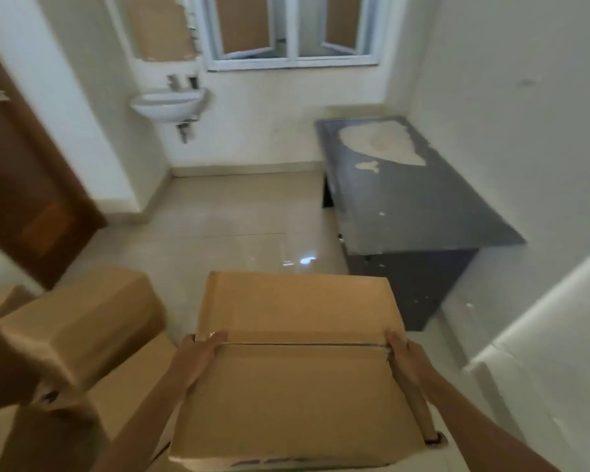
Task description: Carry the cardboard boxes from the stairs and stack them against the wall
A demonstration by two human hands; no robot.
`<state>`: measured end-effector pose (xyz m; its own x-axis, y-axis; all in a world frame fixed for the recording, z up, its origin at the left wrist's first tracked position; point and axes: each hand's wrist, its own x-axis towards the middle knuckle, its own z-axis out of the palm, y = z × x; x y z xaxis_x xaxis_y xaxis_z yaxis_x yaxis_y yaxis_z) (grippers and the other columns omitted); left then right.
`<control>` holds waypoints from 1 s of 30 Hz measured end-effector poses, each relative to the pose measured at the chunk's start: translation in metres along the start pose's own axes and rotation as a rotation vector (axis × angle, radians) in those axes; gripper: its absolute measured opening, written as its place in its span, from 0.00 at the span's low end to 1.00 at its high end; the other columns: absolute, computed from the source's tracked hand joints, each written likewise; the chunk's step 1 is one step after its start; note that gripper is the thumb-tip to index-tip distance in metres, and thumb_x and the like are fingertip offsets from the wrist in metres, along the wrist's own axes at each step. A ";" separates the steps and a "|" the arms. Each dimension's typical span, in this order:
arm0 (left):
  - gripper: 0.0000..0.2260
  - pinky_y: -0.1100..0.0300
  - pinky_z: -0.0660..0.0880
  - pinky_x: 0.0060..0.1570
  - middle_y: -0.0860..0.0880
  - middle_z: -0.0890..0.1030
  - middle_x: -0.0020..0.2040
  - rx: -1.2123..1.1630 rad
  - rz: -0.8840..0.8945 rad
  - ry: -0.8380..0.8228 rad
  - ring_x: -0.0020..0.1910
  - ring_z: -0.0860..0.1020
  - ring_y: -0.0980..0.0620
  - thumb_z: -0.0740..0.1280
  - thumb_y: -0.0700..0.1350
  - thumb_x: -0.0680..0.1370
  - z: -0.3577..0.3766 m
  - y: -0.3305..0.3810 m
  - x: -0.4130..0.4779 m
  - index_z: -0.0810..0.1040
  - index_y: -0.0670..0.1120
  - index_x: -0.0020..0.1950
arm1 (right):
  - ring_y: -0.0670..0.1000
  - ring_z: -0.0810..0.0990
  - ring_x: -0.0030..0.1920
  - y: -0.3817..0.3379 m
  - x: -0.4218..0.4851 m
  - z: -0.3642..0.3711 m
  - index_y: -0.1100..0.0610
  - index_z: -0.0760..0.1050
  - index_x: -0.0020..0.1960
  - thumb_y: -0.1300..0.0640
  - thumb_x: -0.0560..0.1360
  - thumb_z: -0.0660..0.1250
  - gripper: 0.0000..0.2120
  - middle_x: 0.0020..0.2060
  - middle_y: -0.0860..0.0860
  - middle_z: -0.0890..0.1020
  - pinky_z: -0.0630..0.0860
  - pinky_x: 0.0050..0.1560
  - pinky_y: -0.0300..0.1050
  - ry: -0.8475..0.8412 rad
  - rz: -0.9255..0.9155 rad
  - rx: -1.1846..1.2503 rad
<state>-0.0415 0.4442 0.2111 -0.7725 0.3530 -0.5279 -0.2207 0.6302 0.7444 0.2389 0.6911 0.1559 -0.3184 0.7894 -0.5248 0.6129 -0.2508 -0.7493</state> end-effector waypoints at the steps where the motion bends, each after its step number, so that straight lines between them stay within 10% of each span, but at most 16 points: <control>1: 0.30 0.50 0.77 0.50 0.45 0.81 0.49 0.031 0.023 -0.042 0.46 0.80 0.45 0.71 0.61 0.66 0.017 0.008 0.000 0.77 0.41 0.59 | 0.59 0.79 0.55 0.013 -0.004 -0.016 0.60 0.79 0.57 0.38 0.79 0.55 0.28 0.55 0.59 0.81 0.73 0.60 0.52 0.043 0.027 0.021; 7: 0.40 0.47 0.76 0.57 0.46 0.80 0.55 0.188 0.163 -0.248 0.53 0.79 0.45 0.68 0.67 0.59 0.116 0.046 -0.015 0.74 0.45 0.64 | 0.58 0.80 0.53 0.097 -0.020 -0.102 0.55 0.79 0.55 0.28 0.70 0.54 0.34 0.53 0.56 0.83 0.74 0.61 0.58 0.266 0.145 0.156; 12: 0.43 0.48 0.75 0.57 0.46 0.79 0.59 0.308 0.296 -0.380 0.55 0.78 0.45 0.66 0.71 0.59 0.195 0.070 -0.044 0.72 0.46 0.66 | 0.61 0.77 0.59 0.127 -0.063 -0.159 0.62 0.76 0.62 0.41 0.81 0.53 0.28 0.59 0.62 0.79 0.70 0.62 0.53 0.422 0.238 0.245; 30: 0.20 0.52 0.73 0.53 0.50 0.79 0.47 0.751 0.336 -0.678 0.50 0.78 0.48 0.65 0.60 0.76 0.451 0.100 -0.088 0.74 0.48 0.61 | 0.58 0.76 0.41 0.284 -0.071 -0.264 0.63 0.77 0.46 0.45 0.80 0.56 0.22 0.41 0.59 0.80 0.74 0.51 0.53 0.716 0.579 0.566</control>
<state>0.2728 0.7879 0.1479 -0.1817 0.7537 -0.6316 0.5449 0.6118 0.5733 0.6263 0.7114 0.0867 0.5213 0.5660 -0.6386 0.0533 -0.7685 -0.6377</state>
